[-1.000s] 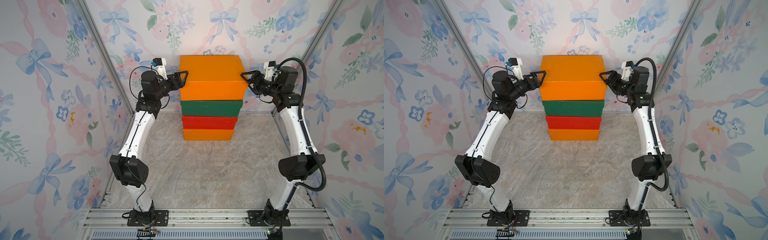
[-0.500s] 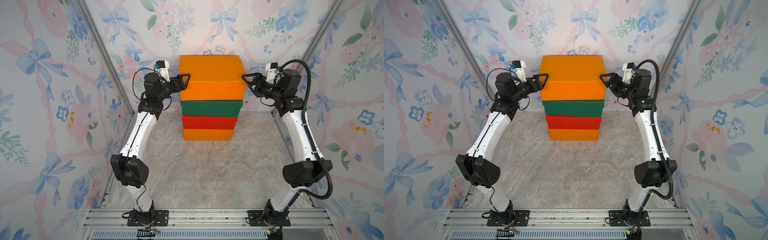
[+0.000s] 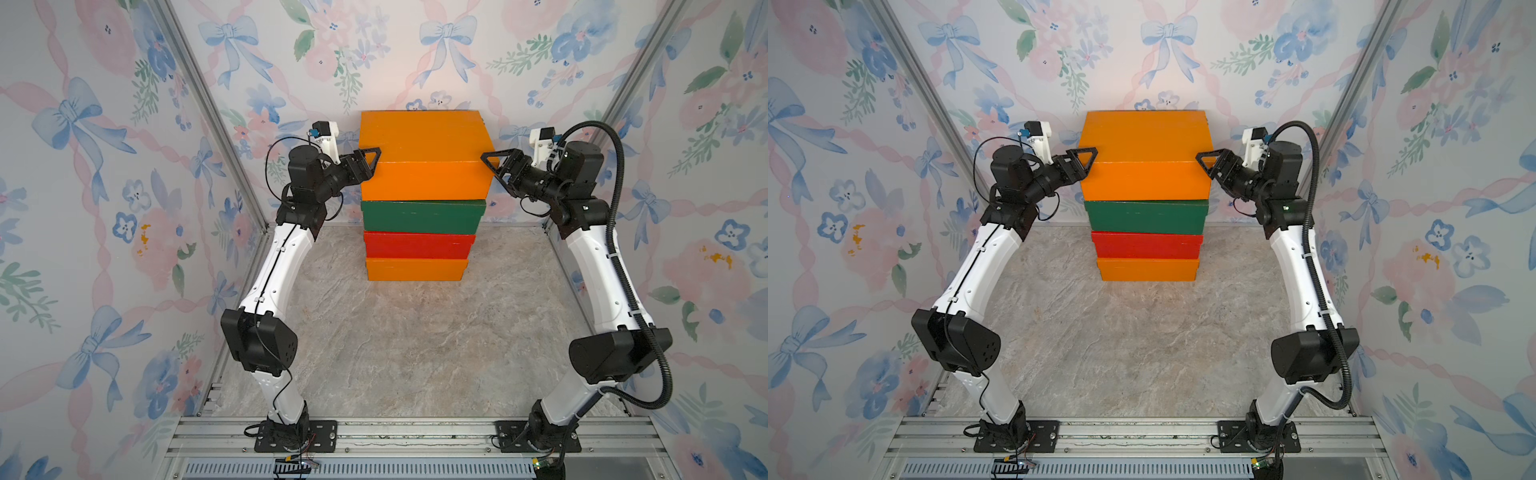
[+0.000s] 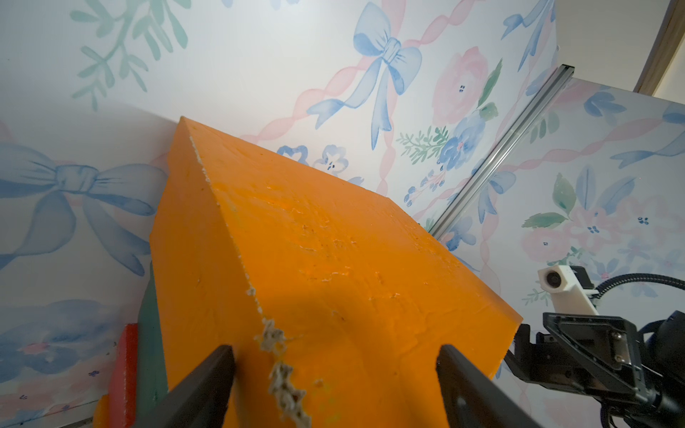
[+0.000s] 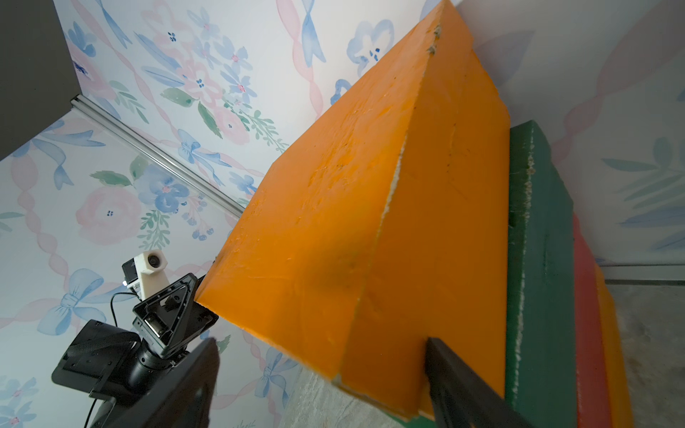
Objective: Stack the shoeboxes
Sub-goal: Place the shoebox at the shoebox.
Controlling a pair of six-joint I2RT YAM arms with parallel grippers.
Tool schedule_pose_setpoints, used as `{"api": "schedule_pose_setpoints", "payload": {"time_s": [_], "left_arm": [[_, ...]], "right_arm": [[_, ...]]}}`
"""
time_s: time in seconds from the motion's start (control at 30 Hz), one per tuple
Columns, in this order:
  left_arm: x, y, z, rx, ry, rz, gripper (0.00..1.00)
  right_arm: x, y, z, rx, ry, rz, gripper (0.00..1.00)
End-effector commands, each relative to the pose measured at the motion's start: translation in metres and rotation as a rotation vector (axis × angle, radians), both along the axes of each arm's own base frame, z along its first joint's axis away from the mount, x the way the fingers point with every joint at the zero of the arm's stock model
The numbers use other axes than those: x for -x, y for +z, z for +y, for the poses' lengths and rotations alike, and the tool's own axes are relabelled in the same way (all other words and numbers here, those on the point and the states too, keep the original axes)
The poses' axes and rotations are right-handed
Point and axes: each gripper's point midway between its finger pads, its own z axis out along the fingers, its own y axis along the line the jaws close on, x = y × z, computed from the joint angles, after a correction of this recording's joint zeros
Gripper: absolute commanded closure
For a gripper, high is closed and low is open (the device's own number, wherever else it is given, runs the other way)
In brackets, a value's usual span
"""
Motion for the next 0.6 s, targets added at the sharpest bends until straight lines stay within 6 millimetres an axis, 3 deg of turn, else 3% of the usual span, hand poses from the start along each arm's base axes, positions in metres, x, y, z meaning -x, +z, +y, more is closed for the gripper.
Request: {"api": "schedule_pose_setpoints", "payload": {"time_s": [0.0, 0.57], "left_arm": [[0.0117, 0.0134, -0.0042, 0.007, -0.025, -0.027, 0.13], [0.0075, 0.0085, -0.0042, 0.003, -0.023, -0.019, 0.13]], "right_arm": [[0.0192, 0.0195, 0.0120, 0.011, 0.042, -0.072, 0.14], [0.0246, 0.0123, 0.0130, 0.021, 0.039, -0.068, 0.14]]}}
